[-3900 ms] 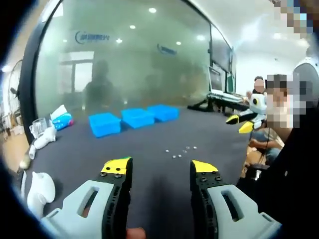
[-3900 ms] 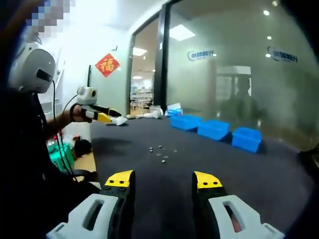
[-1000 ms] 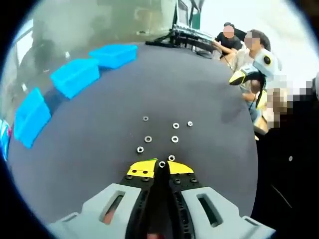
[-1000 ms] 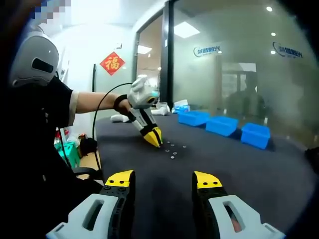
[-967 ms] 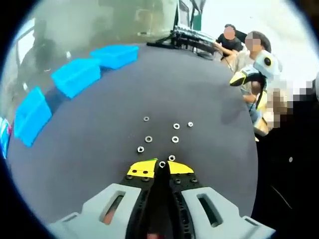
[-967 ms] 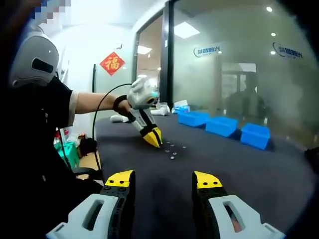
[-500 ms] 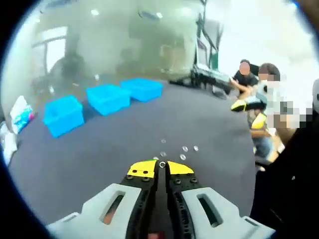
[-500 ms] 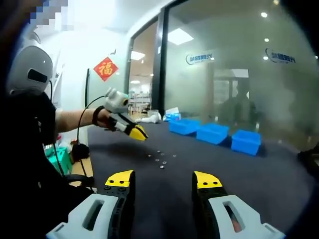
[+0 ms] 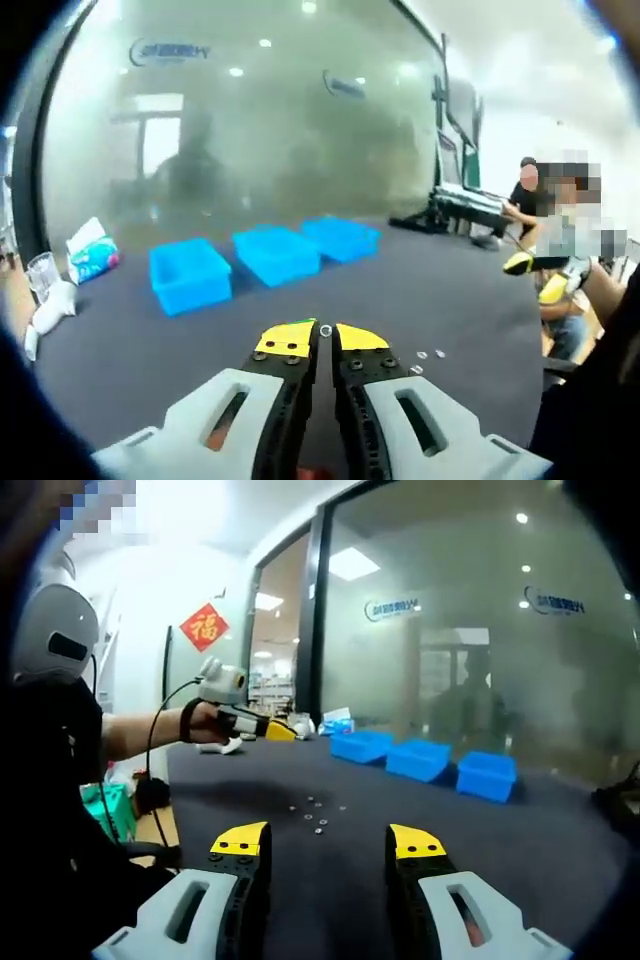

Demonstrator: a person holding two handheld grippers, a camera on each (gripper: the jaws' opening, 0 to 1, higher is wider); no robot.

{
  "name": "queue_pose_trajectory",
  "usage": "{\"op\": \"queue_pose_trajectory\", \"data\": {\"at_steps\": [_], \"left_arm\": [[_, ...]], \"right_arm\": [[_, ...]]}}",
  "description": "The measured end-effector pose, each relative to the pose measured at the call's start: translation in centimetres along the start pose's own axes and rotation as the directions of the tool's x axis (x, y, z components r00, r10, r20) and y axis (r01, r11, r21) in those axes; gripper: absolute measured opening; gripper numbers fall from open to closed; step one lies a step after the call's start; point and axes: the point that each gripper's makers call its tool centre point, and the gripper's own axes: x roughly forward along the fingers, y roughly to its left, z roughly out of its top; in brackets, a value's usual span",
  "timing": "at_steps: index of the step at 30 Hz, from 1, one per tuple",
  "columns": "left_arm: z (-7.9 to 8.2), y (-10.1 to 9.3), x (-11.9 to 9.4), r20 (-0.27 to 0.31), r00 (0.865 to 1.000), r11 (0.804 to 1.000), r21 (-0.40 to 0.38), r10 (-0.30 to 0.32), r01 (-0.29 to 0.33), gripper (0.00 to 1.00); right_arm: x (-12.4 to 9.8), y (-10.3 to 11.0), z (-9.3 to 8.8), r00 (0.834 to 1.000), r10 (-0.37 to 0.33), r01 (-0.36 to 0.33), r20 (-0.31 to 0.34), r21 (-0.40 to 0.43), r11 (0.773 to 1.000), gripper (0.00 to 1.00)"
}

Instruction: Sort the screws, nuts, and washers into the corresponding bins

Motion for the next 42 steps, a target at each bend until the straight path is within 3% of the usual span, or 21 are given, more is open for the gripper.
{"op": "queue_pose_trajectory", "data": {"at_steps": [4, 9, 15, 18, 22, 26, 33, 39, 42], "left_arm": [[1.4, 2.0, 0.9, 0.036, 0.998, 0.998, 0.010, 0.059, -0.060, 0.04], [4.2, 5.3, 2.1, 0.104, 0.980, 0.982, 0.062, 0.169, -0.176, 0.04], [6.2, 8.4, 4.5, 0.111, 0.967, 0.967, 0.095, 0.228, -0.238, 0.04], [6.7, 10.4, 5.8, 0.108, 0.961, 0.964, 0.052, 0.255, -0.261, 0.04], [7.1, 12.7, 7.4, 0.101, 0.952, 0.957, -0.009, 0.290, -0.290, 0.04], [7.4, 14.3, 9.0, 0.072, 0.953, 0.956, -0.035, 0.293, -0.292, 0.04], [5.9, 17.4, 11.2, -0.005, 0.940, 0.938, -0.068, 0.341, -0.341, 0.04], [4.4, 18.7, 12.9, -0.058, 0.930, 0.932, 0.010, 0.363, -0.363, 0.04], [4.2, 19.1, 13.2, -0.057, 0.929, 0.930, -0.019, 0.366, -0.367, 0.04]], "right_arm": [[0.0, -0.3, 0.0, 1.000, -0.012, 0.011, 0.006, 0.007, 1.000, 0.42], [-0.1, -0.6, 0.1, 1.000, -0.025, 0.024, 0.011, 0.016, 1.000, 0.42], [-0.2, -1.1, 0.2, 0.999, -0.042, 0.041, 0.019, 0.025, 0.999, 0.42], [-0.4, -1.3, 0.2, 0.999, -0.049, 0.048, 0.023, 0.028, 0.998, 0.42], [-0.6, -1.6, 0.5, 0.998, -0.060, 0.059, 0.030, 0.037, 0.998, 0.42], [-0.6, -1.6, 0.6, 0.998, -0.064, 0.063, 0.028, 0.035, 0.997, 0.42], [-0.6, -1.7, 0.7, 0.996, -0.078, 0.077, 0.034, 0.044, 0.996, 0.42], [-0.6, -1.7, 0.7, 0.996, -0.082, 0.081, 0.025, 0.045, 0.996, 0.42], [-0.7, -1.7, 0.8, 0.996, -0.086, 0.084, 0.028, 0.045, 0.995, 0.42]]}}
